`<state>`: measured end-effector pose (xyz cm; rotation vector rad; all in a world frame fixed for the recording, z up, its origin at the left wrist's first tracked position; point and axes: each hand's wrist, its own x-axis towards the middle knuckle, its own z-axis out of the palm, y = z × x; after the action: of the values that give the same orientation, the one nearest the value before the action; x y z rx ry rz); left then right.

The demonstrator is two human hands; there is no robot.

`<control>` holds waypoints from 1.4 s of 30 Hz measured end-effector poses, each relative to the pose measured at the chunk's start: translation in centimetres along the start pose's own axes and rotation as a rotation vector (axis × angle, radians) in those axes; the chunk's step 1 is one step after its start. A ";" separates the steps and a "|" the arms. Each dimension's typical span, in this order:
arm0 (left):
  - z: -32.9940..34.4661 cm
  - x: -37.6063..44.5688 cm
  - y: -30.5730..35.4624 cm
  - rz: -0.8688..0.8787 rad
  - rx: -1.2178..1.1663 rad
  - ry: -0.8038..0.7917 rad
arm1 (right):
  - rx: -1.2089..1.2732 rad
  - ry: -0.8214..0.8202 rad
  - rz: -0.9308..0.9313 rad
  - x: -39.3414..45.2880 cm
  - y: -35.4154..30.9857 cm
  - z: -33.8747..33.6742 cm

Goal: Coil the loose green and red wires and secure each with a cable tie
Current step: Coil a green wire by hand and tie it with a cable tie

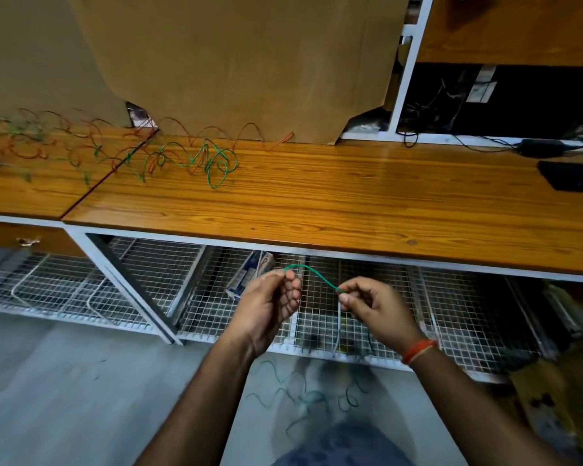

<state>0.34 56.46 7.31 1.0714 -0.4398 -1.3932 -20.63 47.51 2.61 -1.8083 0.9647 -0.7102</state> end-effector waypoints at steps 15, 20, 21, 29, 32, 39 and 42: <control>-5.6 -0.7 2.3 0.359 -0.308 0.206 | -0.332 -0.015 -0.324 -4.8 0.7 5.9; -5.7 -1.6 0.9 0.323 -0.005 0.105 | -0.367 -0.110 -0.599 -4.1 -3.9 5.7; -5.4 -1.8 0.5 0.326 0.067 0.076 | -0.367 -0.091 -0.634 -3.5 -5.0 5.6; -4.1 -3.0 -0.4 0.337 0.365 -0.027 | -0.278 0.023 -0.619 0.3 -10.0 4.3; -4.6 -2.9 -0.2 0.377 0.276 0.037 | -0.273 -0.018 -0.537 0.7 -9.7 3.3; -4.3 -4.0 -0.7 0.265 0.360 -0.096 | -0.315 -0.093 -0.534 0.5 -8.9 3.0; -3.5 -3.9 -1.2 0.257 0.340 -0.111 | -0.294 -0.072 -0.505 0.6 -9.2 3.8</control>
<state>1.67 61.51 5.89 1.1651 -0.8891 -1.1763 -14.44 51.14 9.55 -2.3602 0.5845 -0.8303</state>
